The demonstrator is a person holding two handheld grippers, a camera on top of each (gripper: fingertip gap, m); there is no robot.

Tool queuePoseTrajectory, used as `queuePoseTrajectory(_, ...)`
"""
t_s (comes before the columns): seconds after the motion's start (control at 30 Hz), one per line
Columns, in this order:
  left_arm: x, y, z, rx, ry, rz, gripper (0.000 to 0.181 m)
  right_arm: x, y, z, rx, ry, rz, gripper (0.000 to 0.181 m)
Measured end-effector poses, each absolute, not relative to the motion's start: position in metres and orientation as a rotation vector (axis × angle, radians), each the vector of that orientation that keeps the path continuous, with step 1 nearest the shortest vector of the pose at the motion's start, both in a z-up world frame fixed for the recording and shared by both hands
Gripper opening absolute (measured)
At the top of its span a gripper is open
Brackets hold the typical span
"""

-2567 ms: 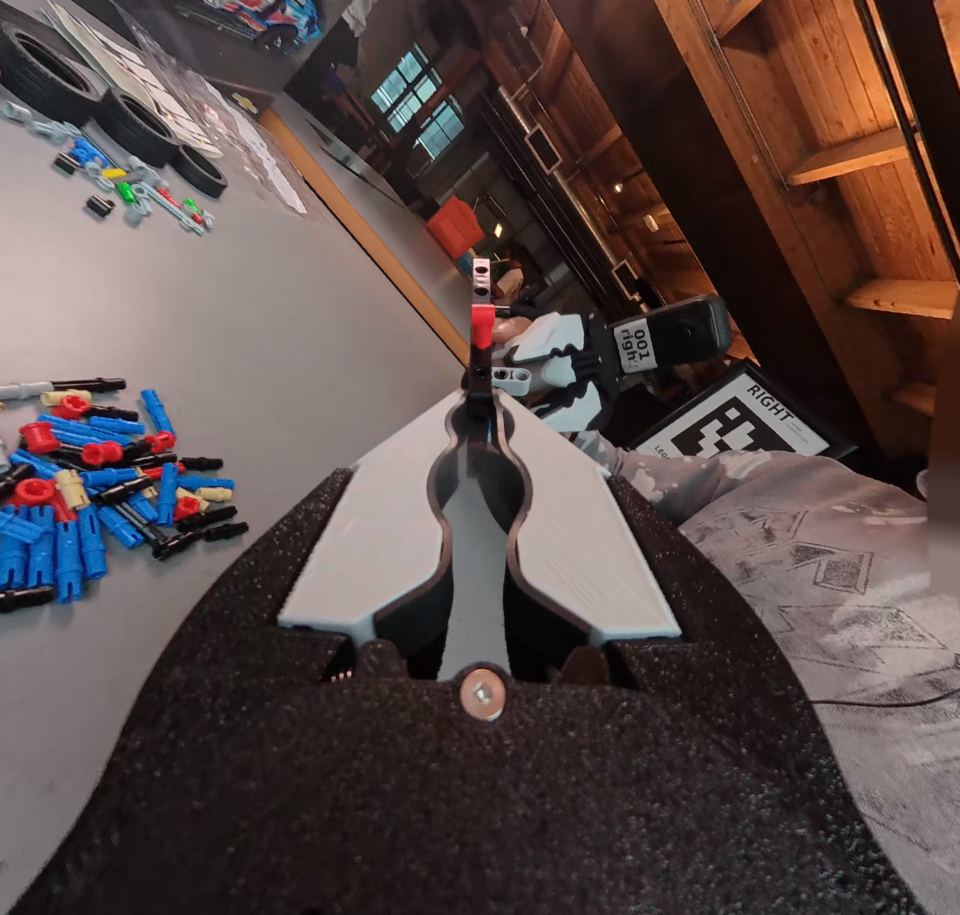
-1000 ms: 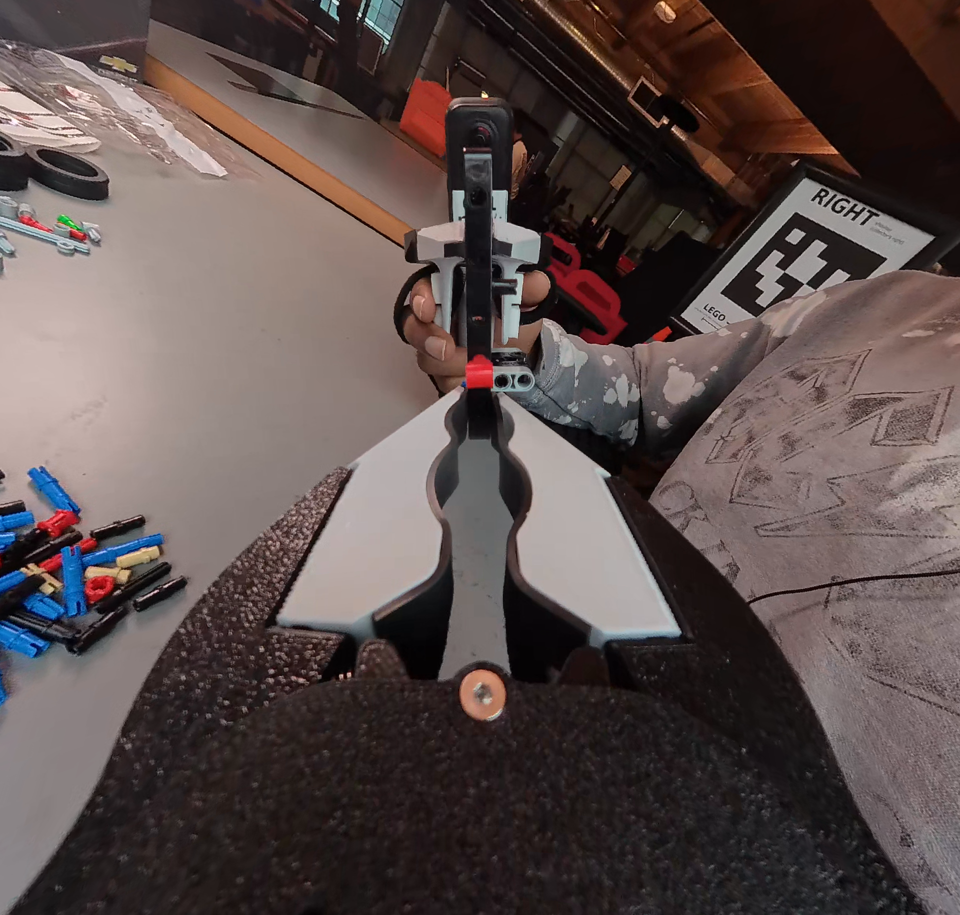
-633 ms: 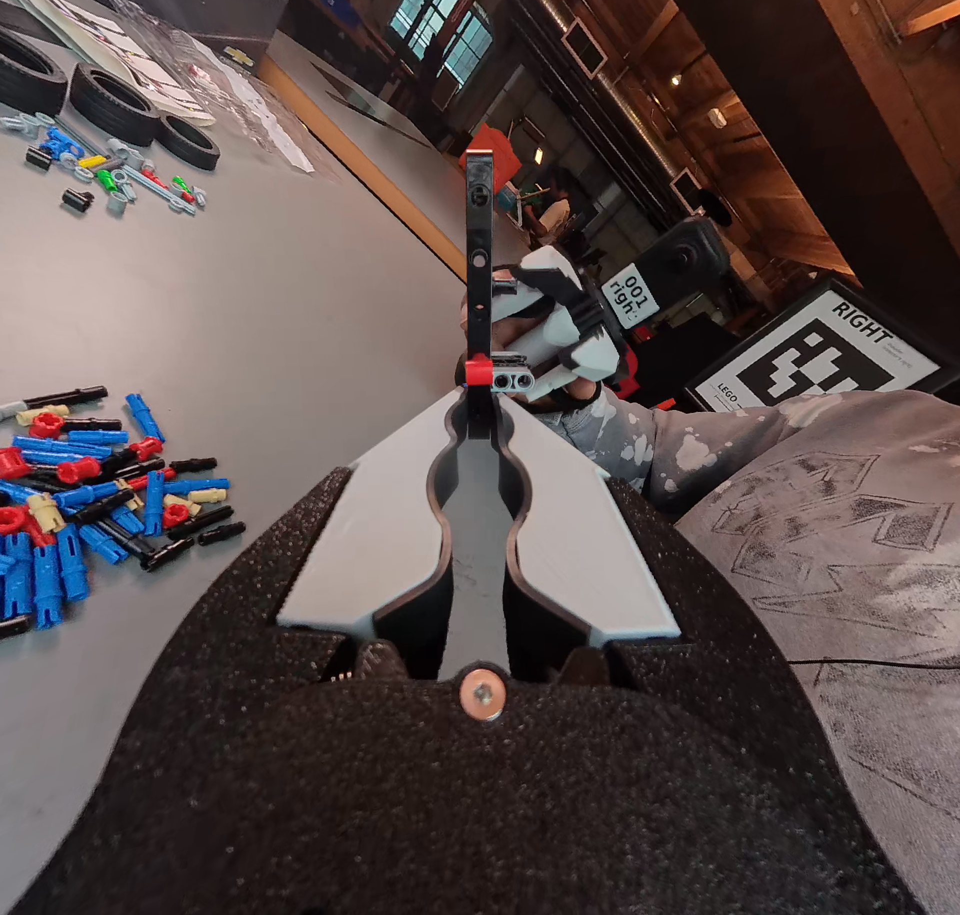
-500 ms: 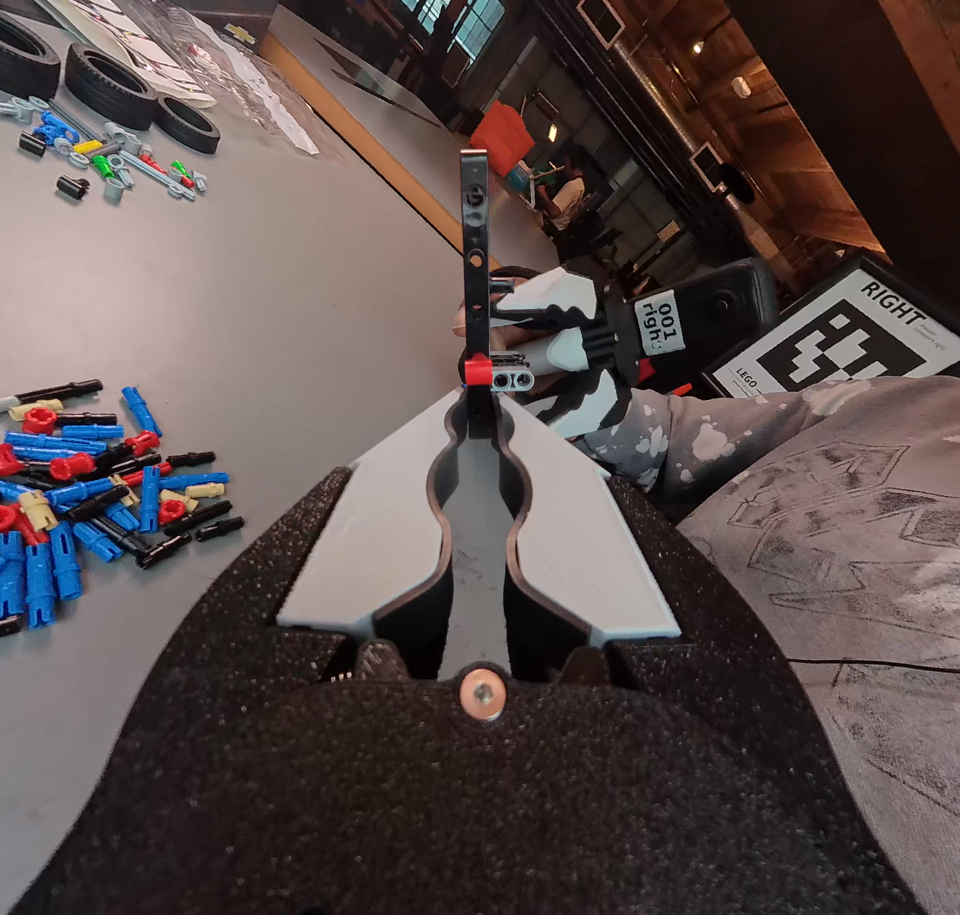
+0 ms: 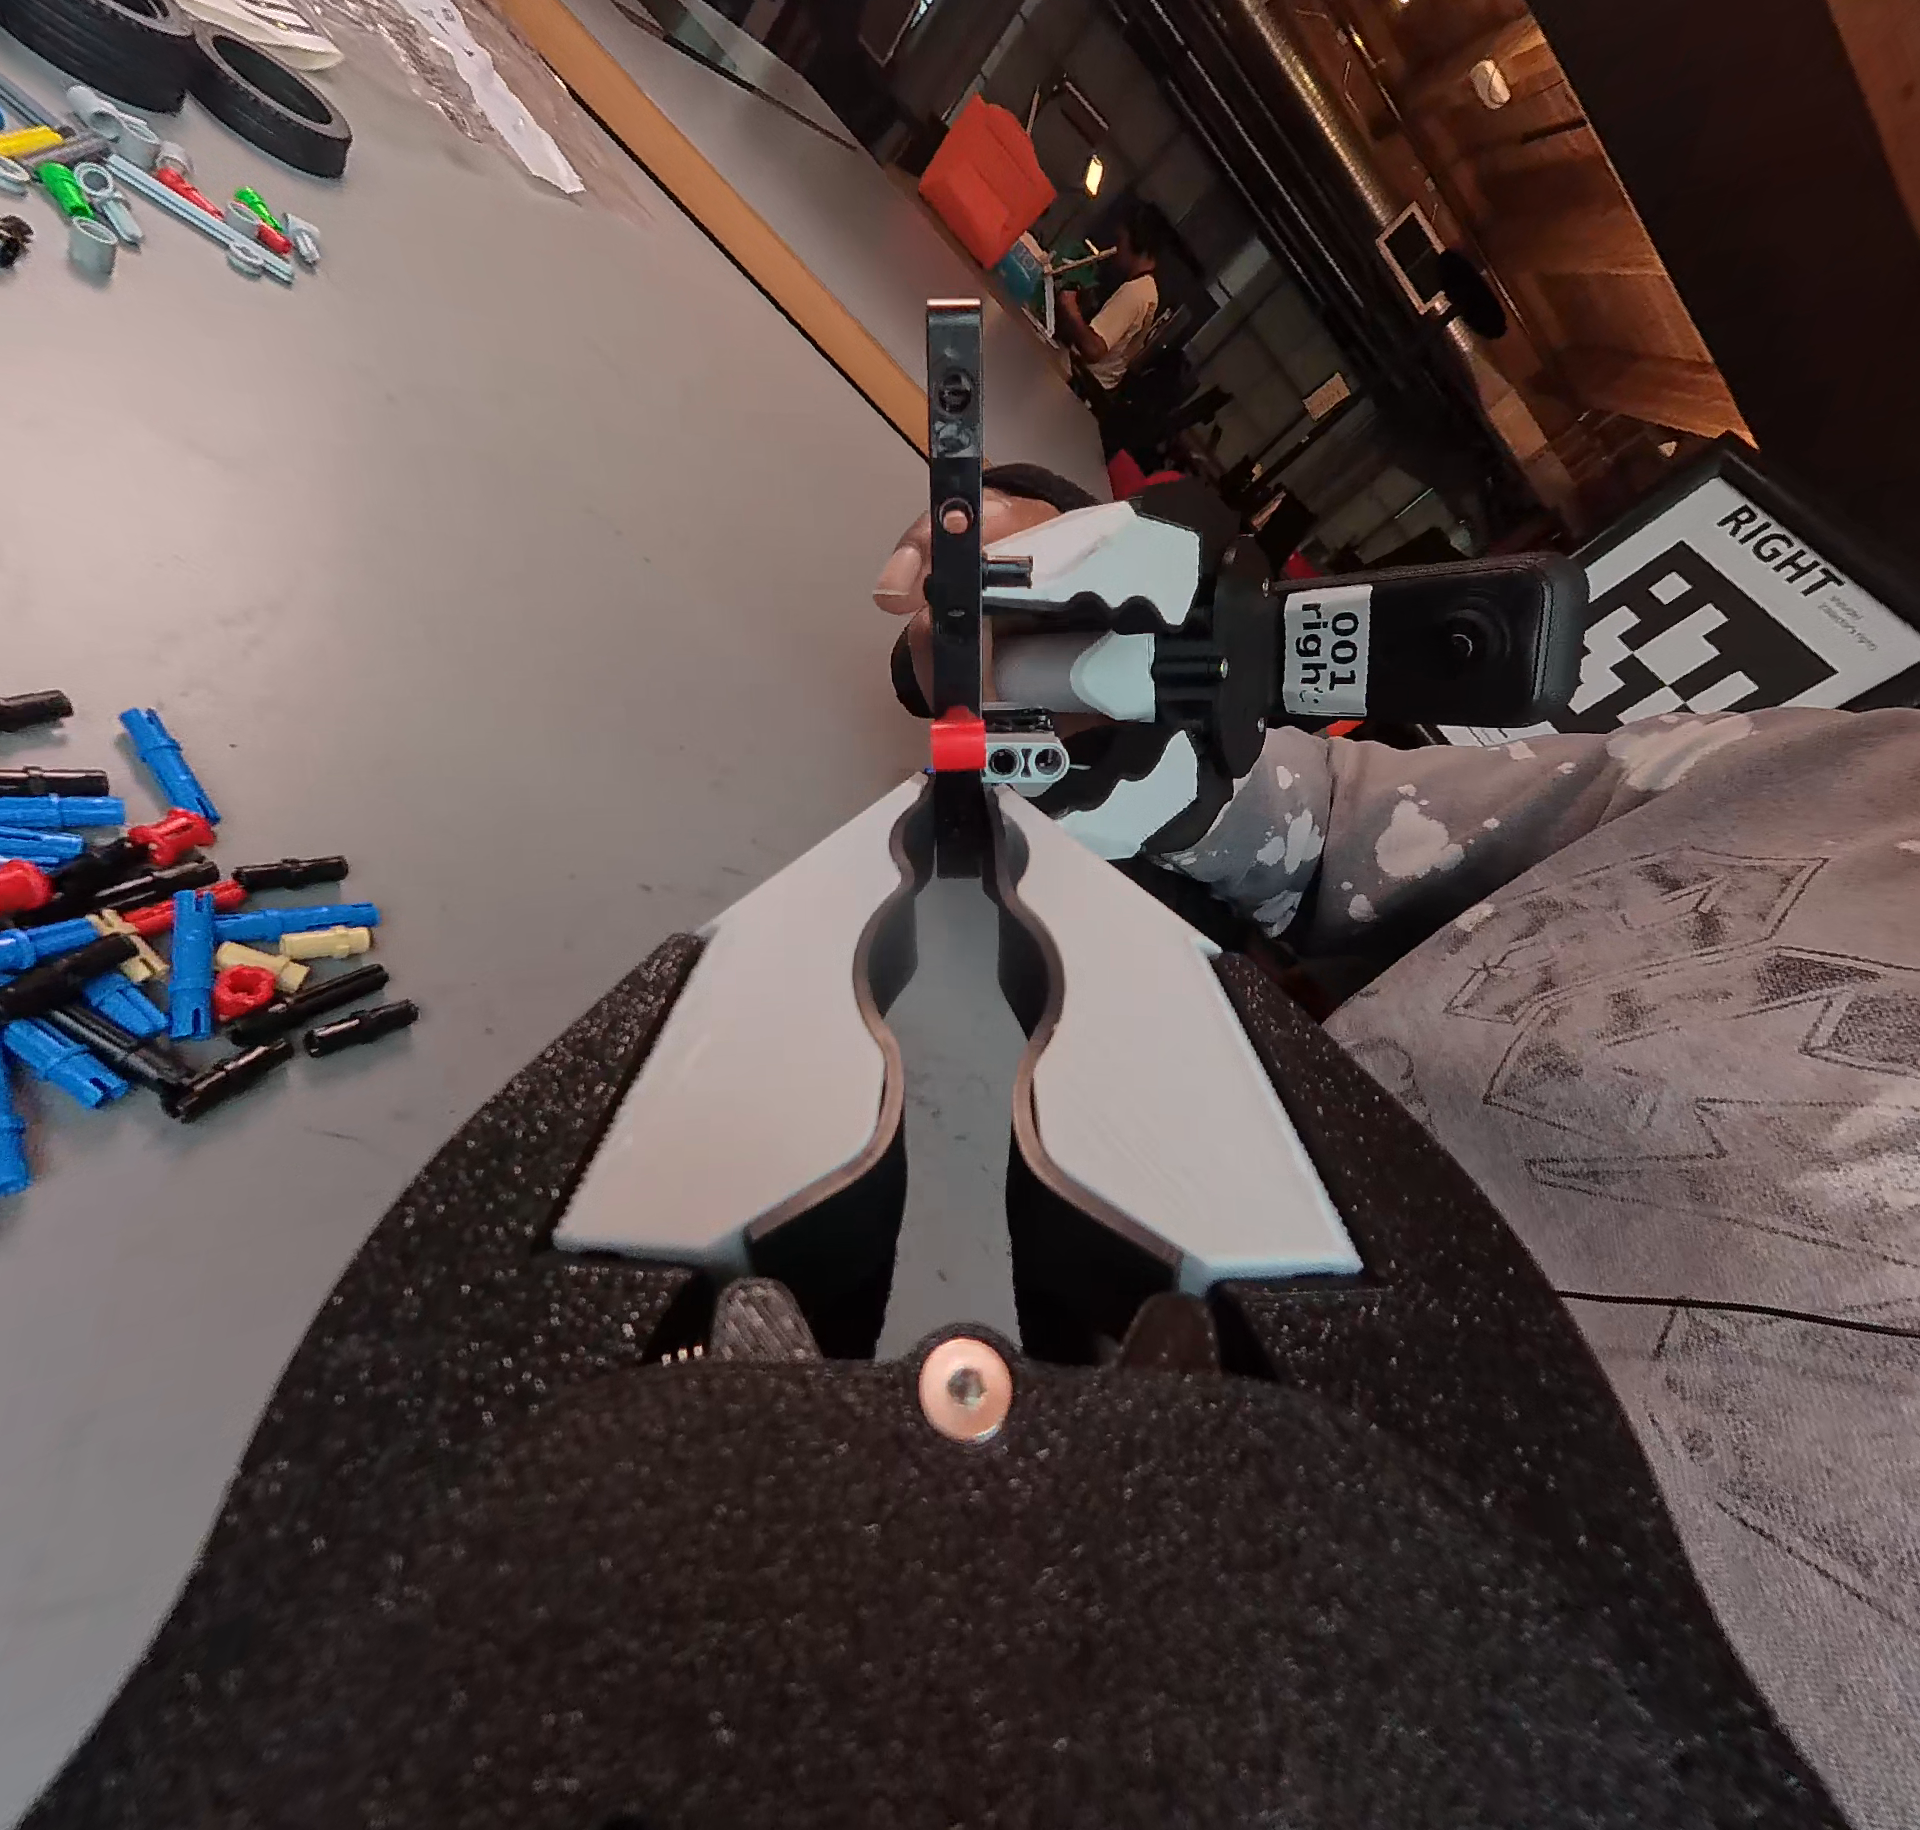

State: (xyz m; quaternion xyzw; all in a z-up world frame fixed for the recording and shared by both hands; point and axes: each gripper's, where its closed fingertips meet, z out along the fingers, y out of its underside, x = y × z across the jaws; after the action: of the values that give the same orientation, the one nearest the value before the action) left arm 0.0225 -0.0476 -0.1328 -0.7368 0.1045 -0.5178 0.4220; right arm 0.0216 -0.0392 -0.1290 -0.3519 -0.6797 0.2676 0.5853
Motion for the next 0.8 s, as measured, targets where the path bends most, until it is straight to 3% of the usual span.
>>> queuePoseTrajectory(0.23,0.0247,-0.0487,-0.1361,-1.859,0.26,-1.312,0.007,0.0221,-0.0457,-0.1326,-0.787,-1.617,0.614,0.04)
queuePoseTrajectory(0.8,0.0195,-0.043,-0.1397,-1.872,0.202,-1.303,0.006,0.02,-0.041,-0.1376,-0.955,-1.599,0.736,0.039)
